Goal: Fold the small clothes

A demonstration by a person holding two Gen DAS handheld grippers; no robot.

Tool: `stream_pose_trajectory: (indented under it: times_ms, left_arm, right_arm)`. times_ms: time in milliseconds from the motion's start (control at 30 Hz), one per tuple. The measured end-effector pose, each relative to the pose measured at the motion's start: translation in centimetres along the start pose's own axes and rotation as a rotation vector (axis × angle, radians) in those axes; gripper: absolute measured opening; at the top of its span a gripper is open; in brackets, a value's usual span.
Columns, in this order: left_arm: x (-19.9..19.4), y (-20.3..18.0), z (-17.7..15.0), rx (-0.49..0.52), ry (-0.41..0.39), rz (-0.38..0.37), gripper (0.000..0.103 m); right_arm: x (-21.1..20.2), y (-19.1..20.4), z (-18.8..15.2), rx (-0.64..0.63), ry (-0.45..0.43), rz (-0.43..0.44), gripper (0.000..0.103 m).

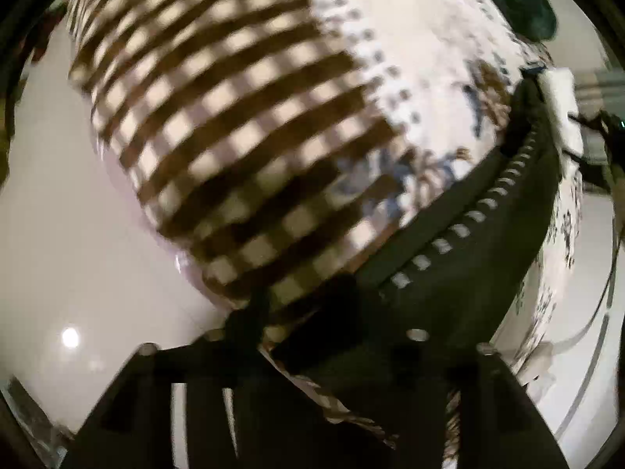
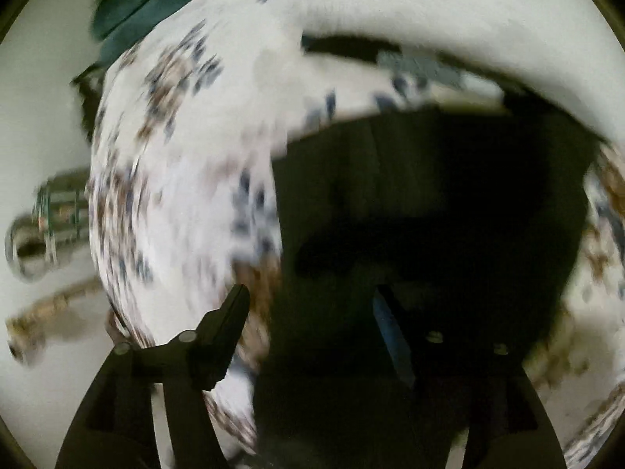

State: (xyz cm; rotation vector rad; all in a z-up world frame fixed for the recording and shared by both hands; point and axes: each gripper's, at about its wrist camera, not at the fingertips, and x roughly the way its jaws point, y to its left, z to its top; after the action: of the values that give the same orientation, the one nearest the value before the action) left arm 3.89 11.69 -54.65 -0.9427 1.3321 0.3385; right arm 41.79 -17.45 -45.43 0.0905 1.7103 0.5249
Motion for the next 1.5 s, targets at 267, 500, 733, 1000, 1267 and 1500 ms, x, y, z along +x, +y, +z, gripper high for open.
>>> stream_pose_trajectory:
  times_ms: [267, 500, 733, 1000, 1267, 1500]
  left_arm:
    - [4.2, -8.2, -0.2, 0.284, 0.007, 0.252, 0.062]
    - [-0.8, -4.7, 2.4, 0.149, -0.114, 0.34, 0.06]
    - [0.3, -10.1, 2.3, 0.362, -0.036, 0.236, 0.061]
    - [1.3, -10.1, 2.0, 0.365, -0.021, 0.102, 0.005]
    - [-3.2, -10.7, 6.7, 0.405, 0.115, 0.008, 0.021]
    - [-1.7, -24.0, 17.9, 0.49, -0.01, -0.255, 0.068]
  right_arm:
    - [6.2, -7.2, -23.0, 0.092, 0.139, -0.037, 0.07]
    - [9.1, -11.4, -33.5, 0.259, 0.158, 0.016, 0.07]
    - [9.4, -10.8, -36.5, 0.282, 0.119, 0.087, 0.07]
    - [9.8, -10.7, -40.2, 0.36, 0.052, 0.101, 0.009]
    - [8.1, -11.0, -38.1, 0.409, 0.117, 0.056, 0.032]
    - [0.6, -14.1, -26.6, 0.47, -0.162, 0.078, 0.063]
